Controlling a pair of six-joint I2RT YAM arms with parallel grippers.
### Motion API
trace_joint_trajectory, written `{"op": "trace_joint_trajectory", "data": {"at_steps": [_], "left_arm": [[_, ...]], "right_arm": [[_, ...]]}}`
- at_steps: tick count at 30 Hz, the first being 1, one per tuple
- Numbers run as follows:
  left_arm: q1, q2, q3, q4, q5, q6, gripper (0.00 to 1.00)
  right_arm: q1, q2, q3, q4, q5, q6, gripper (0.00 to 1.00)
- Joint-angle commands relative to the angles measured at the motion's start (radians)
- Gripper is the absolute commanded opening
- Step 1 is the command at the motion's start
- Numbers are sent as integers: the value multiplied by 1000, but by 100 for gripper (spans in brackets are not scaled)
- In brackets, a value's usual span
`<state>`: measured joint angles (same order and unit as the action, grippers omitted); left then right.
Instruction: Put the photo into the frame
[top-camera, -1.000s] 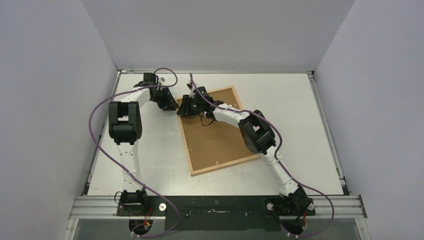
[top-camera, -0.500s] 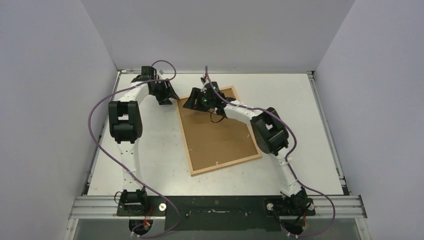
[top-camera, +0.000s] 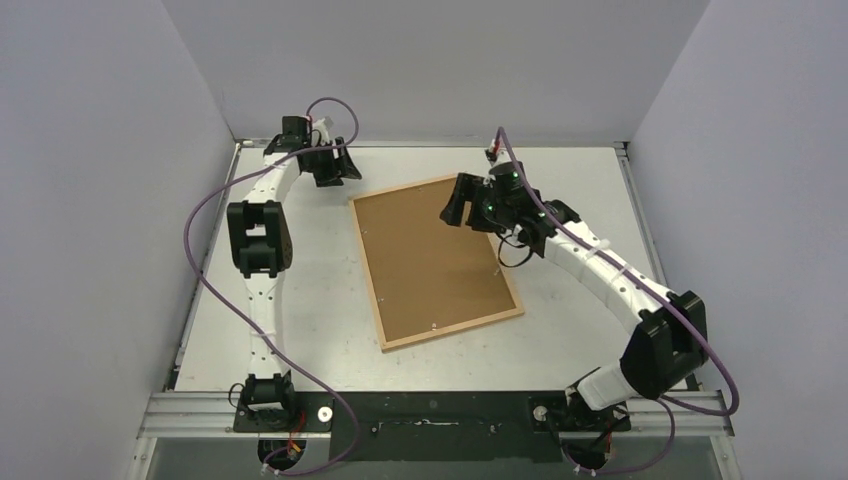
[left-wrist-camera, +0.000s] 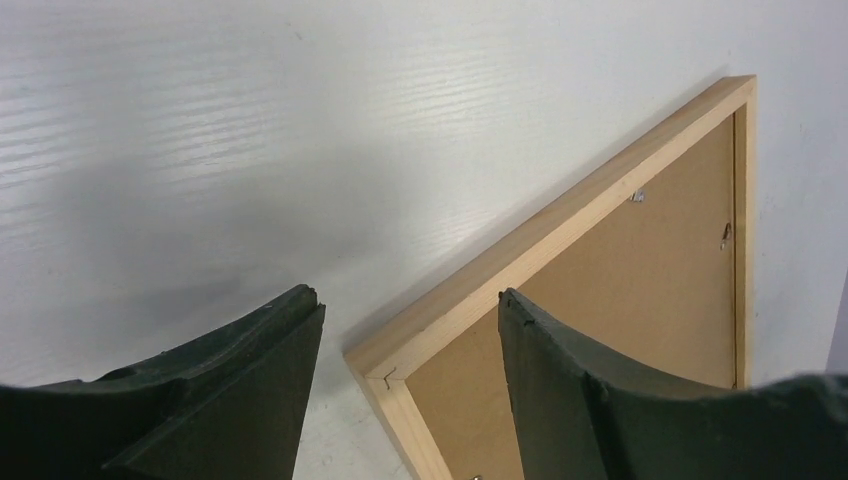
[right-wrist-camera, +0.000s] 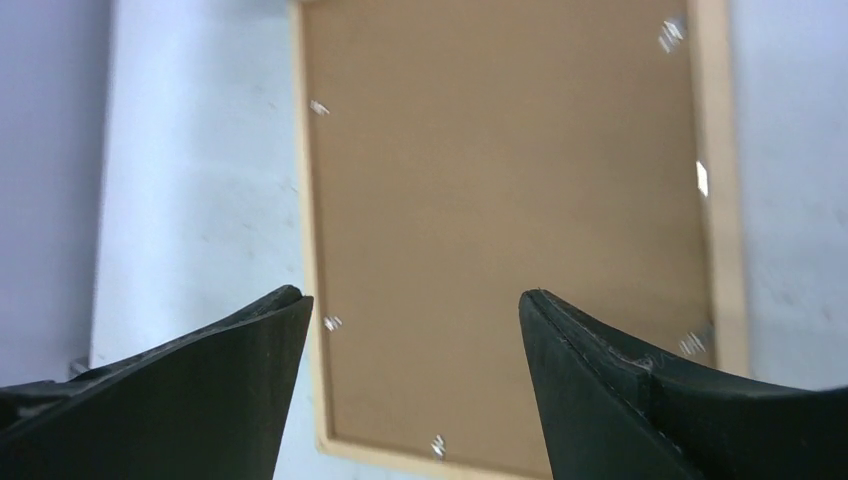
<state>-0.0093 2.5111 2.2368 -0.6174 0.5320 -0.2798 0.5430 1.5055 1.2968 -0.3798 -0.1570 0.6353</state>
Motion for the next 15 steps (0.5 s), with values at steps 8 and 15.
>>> {"op": "trace_joint_trajectory", "data": {"at_steps": [8, 15], "left_arm": [[4, 55, -38, 138, 285, -12, 58], [49, 6, -162, 165, 350, -13, 55]], "right_arm": [[-172, -270, -332, -471, -18, 141, 87], [-348, -347, -571, -358, -205, 229, 91]]}}
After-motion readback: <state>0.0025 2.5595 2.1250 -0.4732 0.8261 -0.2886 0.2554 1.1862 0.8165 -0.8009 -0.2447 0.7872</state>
